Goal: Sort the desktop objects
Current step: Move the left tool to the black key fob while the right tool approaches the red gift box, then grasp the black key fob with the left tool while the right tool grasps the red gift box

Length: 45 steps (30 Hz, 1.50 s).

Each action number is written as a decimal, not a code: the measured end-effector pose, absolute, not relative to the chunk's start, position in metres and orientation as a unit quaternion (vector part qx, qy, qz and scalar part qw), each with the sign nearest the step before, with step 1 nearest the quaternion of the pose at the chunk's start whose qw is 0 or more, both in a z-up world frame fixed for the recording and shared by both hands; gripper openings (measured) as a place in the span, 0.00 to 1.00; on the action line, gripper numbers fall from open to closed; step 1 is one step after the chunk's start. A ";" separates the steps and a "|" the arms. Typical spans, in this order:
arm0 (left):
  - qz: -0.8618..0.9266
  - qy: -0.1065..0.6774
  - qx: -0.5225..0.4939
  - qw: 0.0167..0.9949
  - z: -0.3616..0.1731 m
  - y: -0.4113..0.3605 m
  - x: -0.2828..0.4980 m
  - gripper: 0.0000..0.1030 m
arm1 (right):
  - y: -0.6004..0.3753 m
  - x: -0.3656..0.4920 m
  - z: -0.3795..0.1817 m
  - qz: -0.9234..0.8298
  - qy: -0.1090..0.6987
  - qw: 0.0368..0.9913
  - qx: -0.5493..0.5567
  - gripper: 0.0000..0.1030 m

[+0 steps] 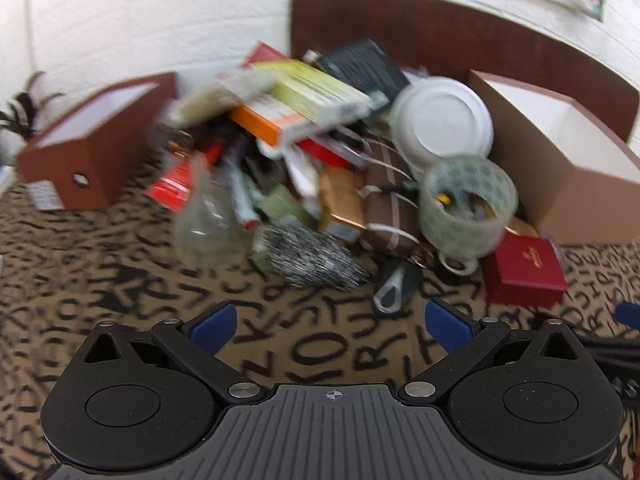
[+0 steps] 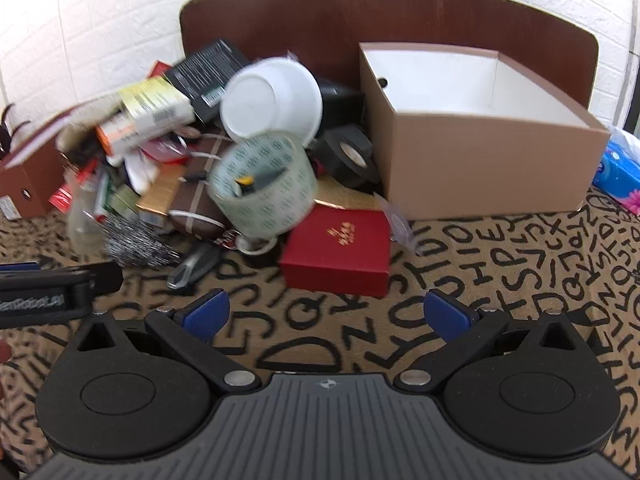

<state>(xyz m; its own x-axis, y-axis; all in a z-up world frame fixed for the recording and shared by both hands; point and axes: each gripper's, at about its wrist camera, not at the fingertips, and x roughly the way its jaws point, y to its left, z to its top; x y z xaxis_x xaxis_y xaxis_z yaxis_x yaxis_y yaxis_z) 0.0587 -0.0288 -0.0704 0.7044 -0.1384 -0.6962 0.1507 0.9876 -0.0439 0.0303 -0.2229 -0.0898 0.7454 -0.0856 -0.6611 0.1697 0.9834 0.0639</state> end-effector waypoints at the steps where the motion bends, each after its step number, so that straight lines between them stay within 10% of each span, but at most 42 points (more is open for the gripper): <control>1: -0.088 0.378 0.007 0.922 -0.075 -0.030 0.060 0.95 | -0.225 0.033 -0.095 -0.066 0.350 0.933 0.058 1.00; 9: -0.144 0.396 0.017 0.907 -0.098 -0.053 0.087 0.69 | -0.232 0.066 -0.114 -0.050 0.358 0.931 0.059 0.93; 11: -0.147 0.409 0.008 0.900 -0.105 -0.055 0.098 0.48 | -0.231 0.074 -0.116 -0.047 0.359 0.930 0.057 0.92; 18: -0.143 0.416 -0.002 0.898 -0.118 -0.063 0.116 0.57 | -0.230 0.090 -0.123 -0.069 0.348 0.934 0.043 0.88; 25: -0.159 0.417 0.016 0.895 -0.124 -0.065 0.118 0.29 | -0.234 0.082 -0.127 -0.067 0.339 0.938 0.040 0.84; 34: -0.203 0.447 0.012 0.871 -0.111 -0.053 0.075 0.29 | -0.232 0.034 -0.117 -0.012 0.383 0.924 0.025 0.84; 38: -0.191 0.424 0.031 0.885 -0.107 -0.061 0.075 0.66 | -0.231 0.028 -0.115 -0.011 0.385 0.922 0.033 0.85; 45: -0.176 0.434 0.025 0.883 -0.121 -0.070 0.097 0.77 | -0.230 0.038 -0.122 -0.025 0.386 0.922 0.028 0.86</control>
